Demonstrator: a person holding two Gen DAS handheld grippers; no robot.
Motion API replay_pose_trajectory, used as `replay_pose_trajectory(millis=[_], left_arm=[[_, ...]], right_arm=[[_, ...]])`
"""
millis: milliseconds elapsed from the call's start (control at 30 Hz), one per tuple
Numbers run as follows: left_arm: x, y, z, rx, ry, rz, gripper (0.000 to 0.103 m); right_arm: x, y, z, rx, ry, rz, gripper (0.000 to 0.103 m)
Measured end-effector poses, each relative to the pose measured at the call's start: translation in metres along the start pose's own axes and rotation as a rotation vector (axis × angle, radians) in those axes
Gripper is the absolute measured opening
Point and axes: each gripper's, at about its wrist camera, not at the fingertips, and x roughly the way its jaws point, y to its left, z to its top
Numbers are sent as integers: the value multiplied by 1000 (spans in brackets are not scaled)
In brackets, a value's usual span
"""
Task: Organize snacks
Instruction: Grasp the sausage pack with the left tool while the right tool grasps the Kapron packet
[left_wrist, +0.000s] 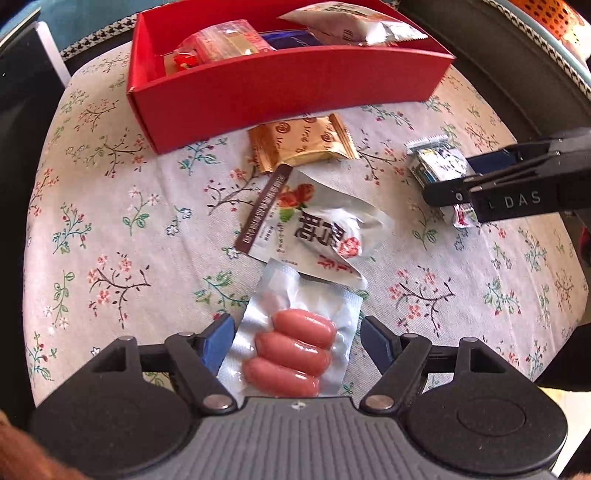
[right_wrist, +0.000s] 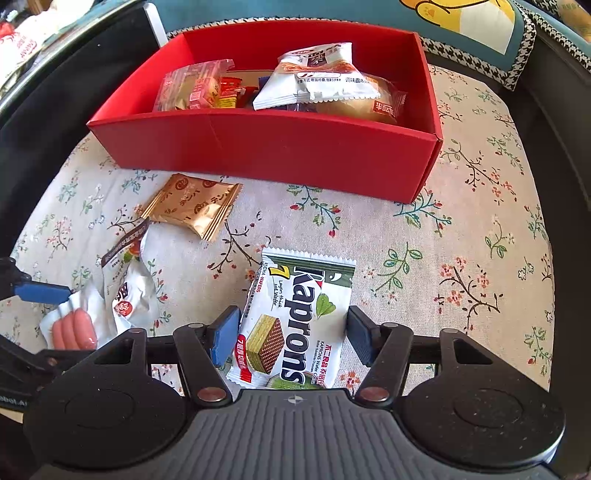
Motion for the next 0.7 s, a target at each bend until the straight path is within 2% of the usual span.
replay_pose_trajectory(millis=[100,267,467,700], left_arm=[[1,-12,-4,37,12,11,103],[10,-34,-10,143,21,83,103],[12,-33,-5,113,8,84,103],[4,-40,-16,83,-19,100,103]], right_arm=[[-2,0,-2,-6,-3,4,69],[-2,-3,-5,-6,-1,3,69],[-2,-1,-7,-14,-2,3,69],[-9,4,-8,-37,-20,1,69]])
